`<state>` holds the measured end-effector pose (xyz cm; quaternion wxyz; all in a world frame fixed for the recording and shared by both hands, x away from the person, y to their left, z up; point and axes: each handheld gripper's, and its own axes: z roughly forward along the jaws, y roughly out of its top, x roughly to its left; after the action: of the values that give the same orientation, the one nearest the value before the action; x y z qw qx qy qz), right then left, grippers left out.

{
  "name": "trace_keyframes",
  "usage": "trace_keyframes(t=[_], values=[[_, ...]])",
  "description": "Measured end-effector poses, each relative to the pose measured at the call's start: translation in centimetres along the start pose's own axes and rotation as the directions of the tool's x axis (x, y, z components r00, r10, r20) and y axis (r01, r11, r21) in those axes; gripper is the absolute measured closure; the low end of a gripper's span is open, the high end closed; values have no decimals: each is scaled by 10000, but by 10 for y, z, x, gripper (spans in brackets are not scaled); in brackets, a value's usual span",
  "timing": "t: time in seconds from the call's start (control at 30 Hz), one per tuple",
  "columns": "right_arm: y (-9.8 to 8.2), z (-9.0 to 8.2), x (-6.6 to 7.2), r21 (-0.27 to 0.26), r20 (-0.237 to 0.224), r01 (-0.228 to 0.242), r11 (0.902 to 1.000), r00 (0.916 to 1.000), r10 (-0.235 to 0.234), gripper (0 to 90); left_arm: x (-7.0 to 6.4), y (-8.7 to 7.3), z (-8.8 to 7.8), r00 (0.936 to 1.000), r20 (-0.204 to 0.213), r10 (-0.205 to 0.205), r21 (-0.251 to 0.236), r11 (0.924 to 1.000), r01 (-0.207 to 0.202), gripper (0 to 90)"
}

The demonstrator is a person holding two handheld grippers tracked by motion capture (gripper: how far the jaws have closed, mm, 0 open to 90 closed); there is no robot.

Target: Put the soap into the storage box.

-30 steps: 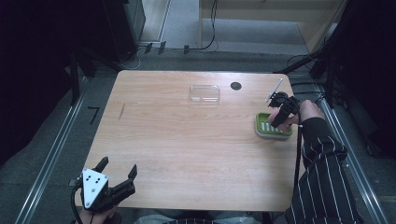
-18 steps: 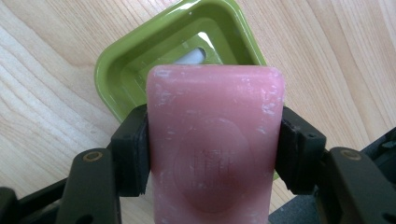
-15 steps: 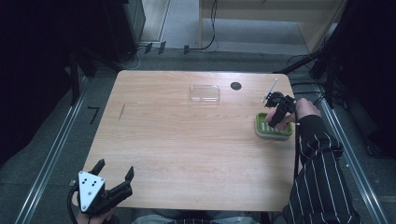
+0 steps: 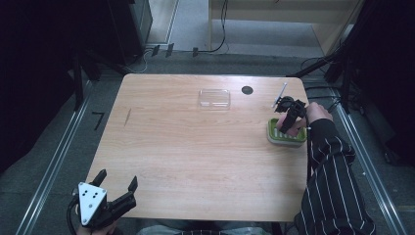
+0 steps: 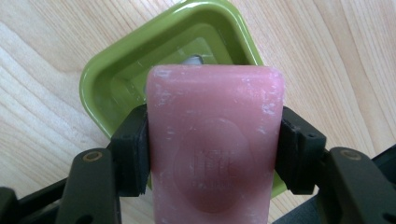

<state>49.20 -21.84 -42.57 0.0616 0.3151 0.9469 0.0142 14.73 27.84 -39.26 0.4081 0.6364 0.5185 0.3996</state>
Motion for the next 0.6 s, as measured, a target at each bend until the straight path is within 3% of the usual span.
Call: trace_keyframes(t=[0.6], values=[[6, 10, -3, 94, -117, 376, 9993, 9992, -374, 392, 3, -2, -5, 9998, -179, -113, -14, 9999, 113, 134]])
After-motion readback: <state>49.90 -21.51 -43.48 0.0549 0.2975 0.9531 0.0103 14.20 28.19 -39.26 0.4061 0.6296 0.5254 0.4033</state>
